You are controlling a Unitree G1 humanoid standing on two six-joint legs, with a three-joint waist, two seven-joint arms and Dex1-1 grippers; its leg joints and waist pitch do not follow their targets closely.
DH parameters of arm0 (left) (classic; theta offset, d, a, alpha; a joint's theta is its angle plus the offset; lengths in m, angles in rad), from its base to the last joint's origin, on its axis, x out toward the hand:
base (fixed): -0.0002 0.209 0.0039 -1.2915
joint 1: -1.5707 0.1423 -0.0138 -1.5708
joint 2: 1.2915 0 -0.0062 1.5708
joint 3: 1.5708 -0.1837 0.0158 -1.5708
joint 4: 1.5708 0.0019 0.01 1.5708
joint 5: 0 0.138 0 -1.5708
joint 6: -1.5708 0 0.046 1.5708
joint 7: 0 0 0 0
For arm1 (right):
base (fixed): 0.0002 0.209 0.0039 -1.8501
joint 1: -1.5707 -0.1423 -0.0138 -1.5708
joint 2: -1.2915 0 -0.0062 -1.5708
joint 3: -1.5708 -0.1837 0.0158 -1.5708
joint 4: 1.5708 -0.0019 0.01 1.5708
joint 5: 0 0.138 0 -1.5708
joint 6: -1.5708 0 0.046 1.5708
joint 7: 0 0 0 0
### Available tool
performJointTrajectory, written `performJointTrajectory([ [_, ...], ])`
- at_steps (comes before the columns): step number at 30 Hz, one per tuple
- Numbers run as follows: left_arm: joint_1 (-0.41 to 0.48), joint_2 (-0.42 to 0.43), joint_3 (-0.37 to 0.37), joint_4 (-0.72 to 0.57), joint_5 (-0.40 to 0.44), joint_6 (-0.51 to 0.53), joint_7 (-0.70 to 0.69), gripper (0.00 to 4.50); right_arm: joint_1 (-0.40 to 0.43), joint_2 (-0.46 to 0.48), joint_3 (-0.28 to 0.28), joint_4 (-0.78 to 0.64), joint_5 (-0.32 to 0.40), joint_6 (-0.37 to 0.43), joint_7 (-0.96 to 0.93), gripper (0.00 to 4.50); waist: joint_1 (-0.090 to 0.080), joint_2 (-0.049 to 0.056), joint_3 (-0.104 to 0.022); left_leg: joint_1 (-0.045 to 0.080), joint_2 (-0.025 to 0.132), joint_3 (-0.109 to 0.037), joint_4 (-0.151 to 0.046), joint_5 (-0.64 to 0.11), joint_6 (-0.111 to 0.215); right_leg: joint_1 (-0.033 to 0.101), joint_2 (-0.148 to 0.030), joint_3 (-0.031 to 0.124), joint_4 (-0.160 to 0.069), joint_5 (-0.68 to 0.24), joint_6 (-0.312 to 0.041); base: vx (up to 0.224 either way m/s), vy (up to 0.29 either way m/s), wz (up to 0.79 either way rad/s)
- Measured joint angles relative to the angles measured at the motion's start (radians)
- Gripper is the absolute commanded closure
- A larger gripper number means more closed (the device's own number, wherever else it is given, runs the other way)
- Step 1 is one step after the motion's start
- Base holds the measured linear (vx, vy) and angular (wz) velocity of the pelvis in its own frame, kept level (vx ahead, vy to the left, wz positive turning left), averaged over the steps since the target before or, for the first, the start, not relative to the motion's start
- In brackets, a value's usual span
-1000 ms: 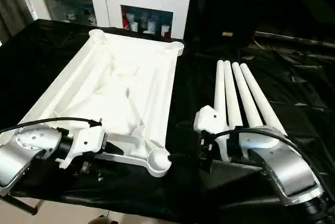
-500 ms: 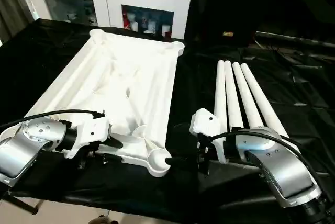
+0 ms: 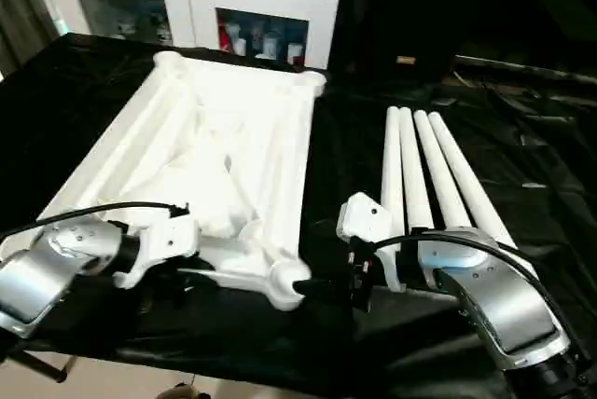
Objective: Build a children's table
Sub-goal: Move table base, then pick table leg
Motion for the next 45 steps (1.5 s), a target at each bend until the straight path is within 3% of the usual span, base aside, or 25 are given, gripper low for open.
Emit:
performJointTrajectory([
  [3, 0.022, -0.011, 0.023, -0.042, 0.000, 0.060, 0.061, 4.14, 0.000, 0.003, 0.000, 0.000, 0.000, 0.000, -0.009, 0.00, -0.021, -0.003, 0.002, 0.000, 0.001, 0.000, -0.001, 0.000, 0.000, -0.001, 0.000, -0.002, 0.000, 0.000, 0.000, 0.000, 0.000, 0.00],
  [6, 0.035, -0.002, 0.042, -0.066, 0.015, 0.080, 0.087, 4.35, 0.000, 0.005, 0.000, 0.001, 0.000, 0.001, -0.011, 0.00, -0.024, -0.005, 0.003, -0.001, 0.002, 0.000, -0.003, 0.000, 0.000, -0.003, 0.001, -0.002, -0.001, 0.000, 0.000, 0.000, 0.000, 0.00],
  [11, 0.042, 0.001, 0.057, -0.066, 0.033, 0.059, 0.122, 4.48, -0.003, 0.011, 0.000, 0.002, -0.001, 0.001, -0.017, 0.00, -0.013, -0.008, 0.005, -0.002, 0.002, 0.000, -0.004, 0.000, 0.000, -0.004, 0.001, -0.002, -0.002, 0.000, -0.001, 0.000, 0.000, 0.00],
  [15, 0.066, 0.028, 0.078, -0.025, 0.030, -0.097, 0.110, 4.48, -0.011, 0.020, 0.000, 0.004, -0.001, 0.001, -0.019, 0.00, 0.000, -0.006, 0.007, -0.002, 0.001, 0.001, -0.004, 0.000, 0.000, -0.004, 0.001, -0.002, -0.002, 0.000, -0.001, 0.000, 0.000, 0.00],
  [18, 0.073, 0.022, 0.102, -0.003, 0.006, -0.172, 0.069, 4.48, -0.016, 0.025, 0.000, 0.005, 0.000, 0.001, -0.027, 0.00, 0.020, -0.001, 0.008, -0.002, 0.001, 0.002, -0.004, 0.001, 0.001, -0.004, 0.000, -0.002, -0.001, 0.000, -0.001, 0.000, 0.000, 0.00],
  [19, 0.072, 0.021, 0.113, 0.000, -0.005, -0.180, 0.058, 4.02, -0.016, 0.025, 0.000, 0.005, 0.000, 0.001, -0.027, 0.00, 0.023, 0.001, 0.007, -0.001, 0.001, 0.003, -0.004, 0.001, 0.002, -0.004, -0.001, -0.002, -0.001, 0.000, -0.001, 0.000, 0.000, 0.00],
  [22, 0.066, 0.019, 0.158, 0.014, -0.076, -0.236, 0.021, 4.02, -0.015, 0.028, 0.000, 0.006, -0.001, 0.002, -0.031, 0.00, 0.030, 0.001, 0.007, -0.001, 0.002, 0.004, -0.004, 0.002, 0.001, -0.004, -0.001, -0.002, 0.000, 0.000, -0.001, 0.000, 0.000, 0.00],
  [29, 0.059, 0.039, 0.241, 0.018, -0.171, -0.282, -0.036, 3.28, -0.015, 0.055, -0.035, 0.005, 0.000, 0.007, -0.086, 0.00, 0.029, -0.001, 0.007, 0.000, 0.002, 0.004, -0.004, 0.002, 0.001, -0.003, -0.001, -0.001, 0.000, 0.000, -0.001, 0.000, 0.000, 0.00],
  [35, 0.053, 0.028, 0.285, 0.010, -0.208, -0.277, -0.031, 2.79, -0.028, 0.099, -0.051, 0.000, -0.044, 0.115, -0.230, 0.00, 0.030, -0.001, 0.007, 0.000, 0.002, 0.004, -0.005, 0.003, -0.001, -0.003, -0.001, -0.001, 0.000, 0.000, -0.001, 0.000, 0.000, 0.00],
  [37, 0.034, -0.013, 0.292, 0.018, -0.208, -0.281, 0.013, 2.65, -0.074, 0.142, -0.057, 0.006, -0.064, 0.210, -0.313, 0.00, 0.029, -0.001, 0.007, 0.001, 0.002, 0.004, -0.005, 0.004, -0.004, -0.003, -0.001, -0.001, 0.000, 0.001, -0.001, 0.000, 0.000, 0.00],
  [41, -0.029, -0.153, 0.307, 0.032, -0.206, -0.296, 0.153, 2.27, -0.201, 0.356, -0.156, 0.084, -0.072, 0.418, -0.539, 0.00, 0.019, -0.002, 0.006, 0.002, 0.002, 0.003, -0.007, 0.009, -0.010, -0.003, -0.001, -0.002, 0.001, 0.003, -0.002, 0.000, 0.000, 0.00],
  [45, -0.049, -0.226, 0.312, 0.048, -0.196, -0.275, 0.282, 1.90, -0.216, 0.406, -0.223, 0.133, -0.092, 0.541, -0.677, 0.00, 0.021, -0.003, 0.006, -0.001, 0.002, 0.004, -0.009, 0.011, -0.014, -0.005, -0.001, -0.002, 0.000, 0.003, -0.001, 0.000, 0.000, 0.00],
])
